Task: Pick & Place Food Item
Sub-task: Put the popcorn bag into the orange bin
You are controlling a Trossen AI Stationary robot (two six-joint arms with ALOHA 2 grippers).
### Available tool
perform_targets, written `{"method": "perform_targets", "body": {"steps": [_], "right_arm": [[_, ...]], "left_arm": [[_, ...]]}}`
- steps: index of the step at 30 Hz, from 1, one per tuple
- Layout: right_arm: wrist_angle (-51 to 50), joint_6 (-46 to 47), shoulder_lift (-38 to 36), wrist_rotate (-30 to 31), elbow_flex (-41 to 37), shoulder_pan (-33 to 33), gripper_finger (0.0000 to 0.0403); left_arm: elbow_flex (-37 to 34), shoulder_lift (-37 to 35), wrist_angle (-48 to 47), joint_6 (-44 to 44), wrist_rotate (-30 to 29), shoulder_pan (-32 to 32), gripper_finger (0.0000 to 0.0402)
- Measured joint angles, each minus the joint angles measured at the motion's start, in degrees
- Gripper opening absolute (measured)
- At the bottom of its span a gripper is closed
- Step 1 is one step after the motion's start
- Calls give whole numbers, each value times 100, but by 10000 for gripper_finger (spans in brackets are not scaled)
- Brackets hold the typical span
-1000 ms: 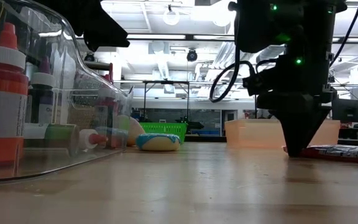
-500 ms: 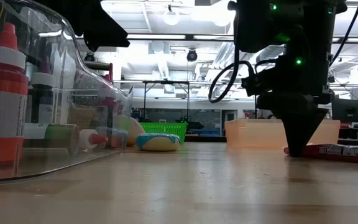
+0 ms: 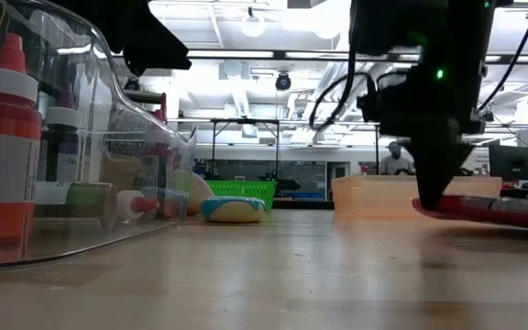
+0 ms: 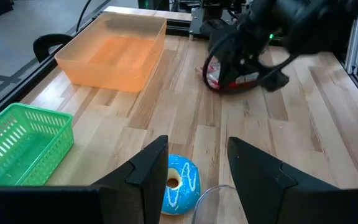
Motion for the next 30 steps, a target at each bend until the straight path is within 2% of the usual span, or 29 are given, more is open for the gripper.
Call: {"method": "perform_targets", "body": {"steps": [18,24,30], "right_arm": [[56,-199,-1548,881,15,4,3],[54,-215,-1751,1072,15,15,3],[52,-213,-1749,1014,17,15,3]], "left_arm": [[0,0,-2,0,0,0,159],[0,0,-2,0,0,-2,159],[0,0,-2,0,2,-2,159]]}}
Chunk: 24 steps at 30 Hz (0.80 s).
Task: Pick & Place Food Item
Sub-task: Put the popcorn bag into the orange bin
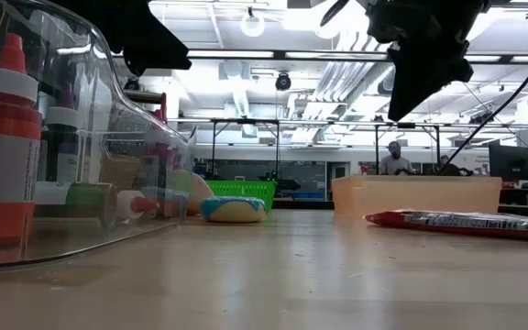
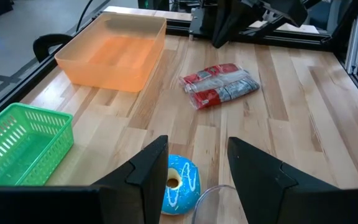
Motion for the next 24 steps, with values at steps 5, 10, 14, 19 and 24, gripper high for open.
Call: {"method": "perform_targets", "body": {"steps": [5,10,14,19,24], "right_arm": [[0,1,0,-14,0,0,3],[0,-11,0,-17,0,0,3],[0,-45,0,-20,2,0,3],[-5,-47,0,-147,2,0,3],[-102,-10,0,-460,2,2,3]], "left_arm": [[0,0,0,0,0,0,159],[0,0,0,0,81,2,159],[0,0,0,1,286,0,159],[0,0,101,84,343,0,159],[0,80,363,122,643,-14,159]]}}
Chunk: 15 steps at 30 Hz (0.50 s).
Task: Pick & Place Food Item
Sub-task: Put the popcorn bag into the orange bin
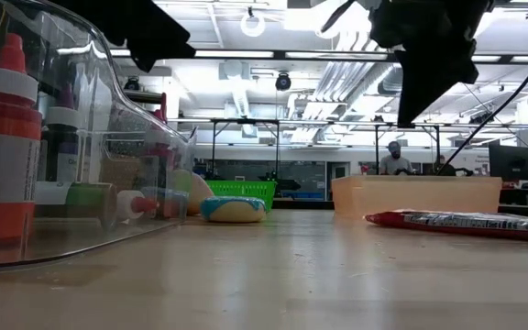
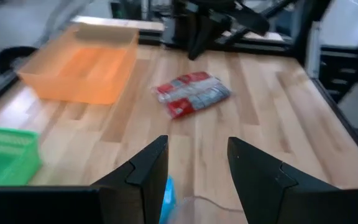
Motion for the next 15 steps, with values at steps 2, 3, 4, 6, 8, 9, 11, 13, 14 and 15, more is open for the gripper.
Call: {"method": "perform_targets", "body": {"steps": [2,3,4,6,8,9,11,13,14,15], "right_arm": [[-116,50,0,-133,0,0,3],[-159,55,0,-171,0,2,3],[-209,57,0,-195,0,19,3],[-310,61,0,-172,0,79,3],[-402,103,0,-168,0,149,3],[-444,163,0,-167,0,193,3],[-560,277,0,-170,2,286,3],[-698,406,0,-157,2,394,3],[-744,479,0,-157,2,452,3],[-784,538,0,-156,2,507,3]], "left_arm": [[0,92,72,-1,73,-6,159],[0,147,108,-2,78,-4,159],[0,199,133,-2,77,-4,159],[0,329,335,-4,76,-3,159],[19,425,462,-4,76,5,159],[66,489,478,-4,76,7,159],[194,611,517,5,77,7,159],[316,728,531,20,76,7,159],[391,811,554,23,76,7,159],[451,875,549,40,76,7,159]]}}
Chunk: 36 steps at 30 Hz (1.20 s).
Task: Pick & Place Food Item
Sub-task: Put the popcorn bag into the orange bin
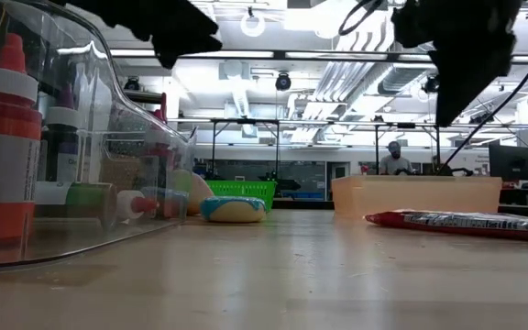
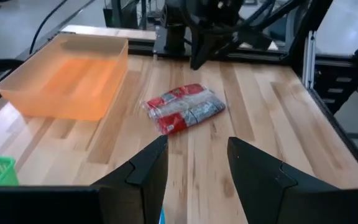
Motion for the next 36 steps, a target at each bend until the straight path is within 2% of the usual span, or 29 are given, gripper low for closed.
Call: {"method": "perform_targets", "body": {"steps": [9,16,22,28,36], "right_arm": [[-445,742,2,360,0,567,3],[-653,1274,4,504,1,1008,3],[-676,1628,2,634,2,1364,3],[-721,2181,15,718,-44,1742,3],[-348,3275,19,586,-870,2146,3]], "left_arm": [[838,900,-34,415,10,95,159],[1433,1763,-6,545,623,331,159],[1639,2404,526,803,765,469,159],[1632,2565,652,859,763,503,159],[1634,2574,651,856,750,509,159]]}}
